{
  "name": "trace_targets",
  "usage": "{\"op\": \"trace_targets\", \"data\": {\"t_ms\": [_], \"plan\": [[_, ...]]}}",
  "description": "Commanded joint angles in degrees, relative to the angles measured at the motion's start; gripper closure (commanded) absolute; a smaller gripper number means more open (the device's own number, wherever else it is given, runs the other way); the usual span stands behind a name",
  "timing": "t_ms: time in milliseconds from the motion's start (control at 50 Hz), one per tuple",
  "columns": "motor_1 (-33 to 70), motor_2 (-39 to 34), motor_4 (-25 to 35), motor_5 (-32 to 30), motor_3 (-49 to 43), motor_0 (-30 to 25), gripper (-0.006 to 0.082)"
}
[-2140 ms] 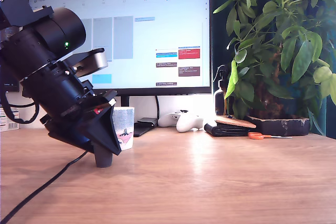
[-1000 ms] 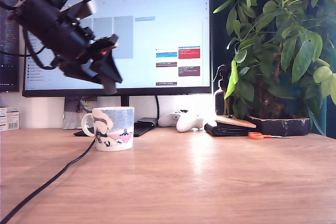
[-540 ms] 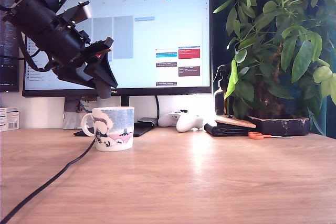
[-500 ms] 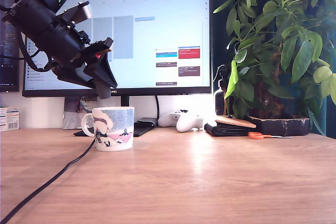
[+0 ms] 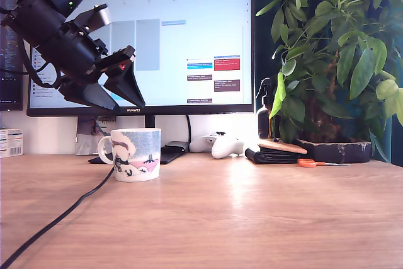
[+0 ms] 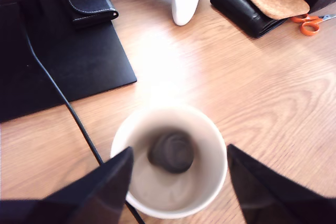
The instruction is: Pick the grey coffee capsule and place it inside the blue coffee cup
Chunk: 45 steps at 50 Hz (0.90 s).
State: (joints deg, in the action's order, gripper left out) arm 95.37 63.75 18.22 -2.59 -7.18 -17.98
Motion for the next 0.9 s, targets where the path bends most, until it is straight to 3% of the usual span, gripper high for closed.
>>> {"op": "trace_targets", "data": {"t_ms": [0, 80, 100, 460, 880], "plan": [[-0.15, -0.63, 0.39, -0.39, -0.20, -0.15, 0.0504], [-1.31, -0.61, 0.35, -0.48, -0.48, -0.09, 0.0786], [-1.73, -0.61, 0.35, -0.46, -0.57, 0.04, 0.0793], [-12.50, -0.61, -5.53, -0.79, -5.05, 5.11, 0.0788], [-24.15, -0.63, -7.43, -0.92, -8.76, 11.72, 0.0788]]}}
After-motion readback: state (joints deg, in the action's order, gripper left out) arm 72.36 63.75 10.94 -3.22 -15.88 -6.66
